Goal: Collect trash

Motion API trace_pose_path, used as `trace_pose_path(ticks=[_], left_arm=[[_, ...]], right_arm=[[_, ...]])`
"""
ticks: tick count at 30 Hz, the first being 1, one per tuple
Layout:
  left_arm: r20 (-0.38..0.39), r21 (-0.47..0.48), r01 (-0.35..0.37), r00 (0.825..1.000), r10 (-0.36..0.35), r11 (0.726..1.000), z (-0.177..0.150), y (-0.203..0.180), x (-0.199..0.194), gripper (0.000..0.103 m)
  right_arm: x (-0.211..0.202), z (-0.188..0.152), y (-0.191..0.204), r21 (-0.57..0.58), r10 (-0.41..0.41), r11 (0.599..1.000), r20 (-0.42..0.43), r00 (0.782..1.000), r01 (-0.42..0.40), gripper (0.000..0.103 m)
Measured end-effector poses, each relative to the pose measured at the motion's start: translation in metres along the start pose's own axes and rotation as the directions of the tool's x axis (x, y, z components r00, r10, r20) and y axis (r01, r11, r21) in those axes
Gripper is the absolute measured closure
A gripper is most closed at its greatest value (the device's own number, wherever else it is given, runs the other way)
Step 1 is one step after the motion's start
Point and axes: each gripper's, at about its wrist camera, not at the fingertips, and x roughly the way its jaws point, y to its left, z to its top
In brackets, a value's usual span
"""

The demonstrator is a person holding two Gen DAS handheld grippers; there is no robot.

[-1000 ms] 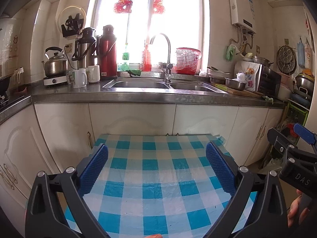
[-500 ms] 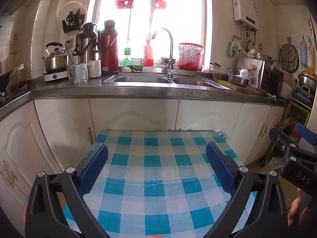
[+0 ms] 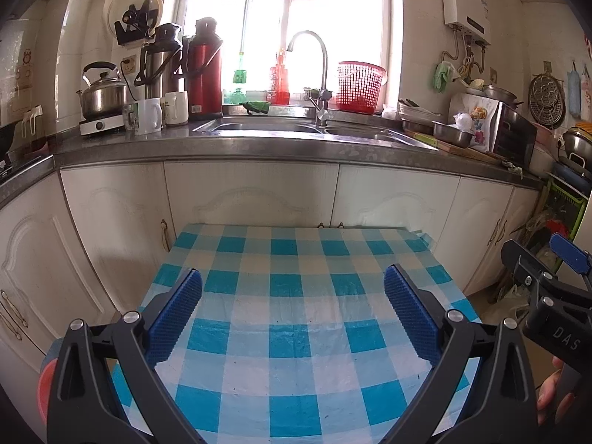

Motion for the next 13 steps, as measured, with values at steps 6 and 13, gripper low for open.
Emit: trace_pose_path(ticks=[6,13], left_arm=[[-0.150,0.007,-0.032,0.988,0.032,0.999,-0.037,-0.002,0.053,0.004],[-0.330,0.015,-0.089,0.940,0.089,0.996,-0.085,0.003,0.127,0.004]], right_arm=[[0.043,-0.029,0.002,0.006,0.025,1.000,-0.113,0.993,-0.025,0.005],[0.127,-0.091,0.007,0.015,0.046,0.999,-0.357,0.933,-0.043,0.005]])
